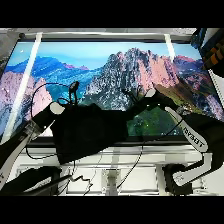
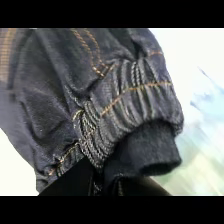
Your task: Fold the clothes and pants, and hang the long-sleeved shirts on hangers.
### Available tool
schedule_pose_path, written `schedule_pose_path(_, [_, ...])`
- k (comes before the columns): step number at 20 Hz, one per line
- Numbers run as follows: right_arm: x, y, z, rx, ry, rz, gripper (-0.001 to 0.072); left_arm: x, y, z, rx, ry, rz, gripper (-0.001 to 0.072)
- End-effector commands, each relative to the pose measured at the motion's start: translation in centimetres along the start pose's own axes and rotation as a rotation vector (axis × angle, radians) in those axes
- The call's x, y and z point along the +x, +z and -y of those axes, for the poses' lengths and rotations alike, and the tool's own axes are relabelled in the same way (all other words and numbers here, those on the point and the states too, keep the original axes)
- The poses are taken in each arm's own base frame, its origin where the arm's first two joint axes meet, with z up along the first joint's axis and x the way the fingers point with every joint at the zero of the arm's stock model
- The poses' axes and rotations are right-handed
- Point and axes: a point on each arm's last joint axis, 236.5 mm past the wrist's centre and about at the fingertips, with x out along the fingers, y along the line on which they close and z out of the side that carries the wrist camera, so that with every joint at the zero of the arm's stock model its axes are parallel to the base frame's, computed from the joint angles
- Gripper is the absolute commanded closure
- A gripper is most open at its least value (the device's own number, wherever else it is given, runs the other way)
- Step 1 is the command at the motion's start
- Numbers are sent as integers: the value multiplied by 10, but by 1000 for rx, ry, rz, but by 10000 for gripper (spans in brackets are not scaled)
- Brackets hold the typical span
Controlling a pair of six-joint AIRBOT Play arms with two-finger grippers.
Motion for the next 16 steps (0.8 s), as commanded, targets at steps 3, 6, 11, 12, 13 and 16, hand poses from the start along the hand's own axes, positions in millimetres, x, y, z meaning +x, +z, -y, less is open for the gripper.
schedule_pose_path(3, [-35, 59, -36, -43, 41, 140, 675, -32, 61, -3, 81, 21, 166, 383])
schedule_pose_path(6, [-108, 102, -16, -4, -18, 314, 674, -82, 108, 2, 246, 51, 318, 644])
schedule_pose_path(11, [-274, 115, 57, 196, -146, 652, 674, -179, 151, -14, 654, 293, 510, 694])
schedule_pose_path(12, [-305, 105, 73, 245, -173, 713, 674, -195, 153, -28, 733, 398, 503, 694])
schedule_pose_path(13, [-337, 89, 91, 306, -202, 774, 674, -211, 154, -46, 810, 514, 474, 695])
schedule_pose_path(16, [-412, 23, 139, 498, -272, 899, 673, -253, 154, -99, 634, 726, 473, 695])
